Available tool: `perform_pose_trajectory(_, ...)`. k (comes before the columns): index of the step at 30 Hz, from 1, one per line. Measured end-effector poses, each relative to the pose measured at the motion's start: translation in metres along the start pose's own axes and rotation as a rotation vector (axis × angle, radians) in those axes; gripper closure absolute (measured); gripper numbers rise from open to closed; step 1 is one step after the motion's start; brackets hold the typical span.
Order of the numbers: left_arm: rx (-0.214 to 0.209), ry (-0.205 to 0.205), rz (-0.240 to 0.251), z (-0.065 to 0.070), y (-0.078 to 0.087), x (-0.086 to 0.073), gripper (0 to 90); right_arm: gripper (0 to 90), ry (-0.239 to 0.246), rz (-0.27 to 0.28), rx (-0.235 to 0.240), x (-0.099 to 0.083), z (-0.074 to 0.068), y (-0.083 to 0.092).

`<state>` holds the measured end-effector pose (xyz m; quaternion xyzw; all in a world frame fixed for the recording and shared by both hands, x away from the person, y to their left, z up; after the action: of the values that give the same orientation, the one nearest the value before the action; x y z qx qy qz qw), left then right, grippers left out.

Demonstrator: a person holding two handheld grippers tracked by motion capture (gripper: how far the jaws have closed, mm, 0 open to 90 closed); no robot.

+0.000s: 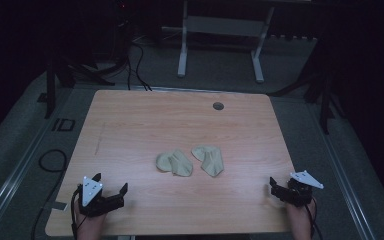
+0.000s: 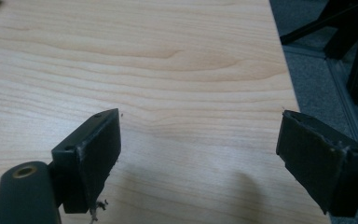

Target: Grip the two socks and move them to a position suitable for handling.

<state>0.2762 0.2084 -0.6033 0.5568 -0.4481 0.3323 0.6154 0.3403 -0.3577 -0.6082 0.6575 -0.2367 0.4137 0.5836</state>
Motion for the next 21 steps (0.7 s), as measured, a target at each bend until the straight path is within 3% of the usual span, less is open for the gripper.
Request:
perform_pose_trajectory(3,0.006,-0.009,-0.005,0.000,0.000,-0.001,2.1,13.5,0.006,-0.005,0.004,0.000,-0.001,-0.001)
perform_pose_trajectory(4,0.030,-0.020,-0.013,0.001,-0.001,-0.001,2.1,13.6,0.006,-0.005,0.004,0.000,-0.001,-0.001)
perform_pose_trajectory(8,0.022,-0.011,-0.001,0.002,-0.001,0.000,2.1,13.5,0.005,-0.008,0.054,0.003,-0.004,-0.001)
perform_pose_trajectory(12,0.013,0.002,-0.001,0.004,-0.001,0.001,2.1,13.5,0.009,-0.013,0.063,0.006,-0.006,0.000)
perform_pose_trajectory(18,0.000,0.007,0.001,0.009,0.000,0.003,2.1,13.5,0.019,-0.026,0.105,0.017,-0.019,0.004)
perform_pose_trajectory(21,-0.001,0.014,0.008,0.012,0.002,0.004,2.1,13.6,0.019,-0.059,0.150,0.021,-0.029,0.001)
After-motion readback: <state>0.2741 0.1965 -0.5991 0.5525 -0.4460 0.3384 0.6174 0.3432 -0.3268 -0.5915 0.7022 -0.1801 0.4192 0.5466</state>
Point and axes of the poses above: each handheld gripper's, and its own axes: y roughly backward along the jaws, x roughly out of its top, z roughly to its right, the point moved 7 cm from there along -y, roughly forward along the jaws, and after that the axes turned 6 degrees about x, right-handed, at the moved point
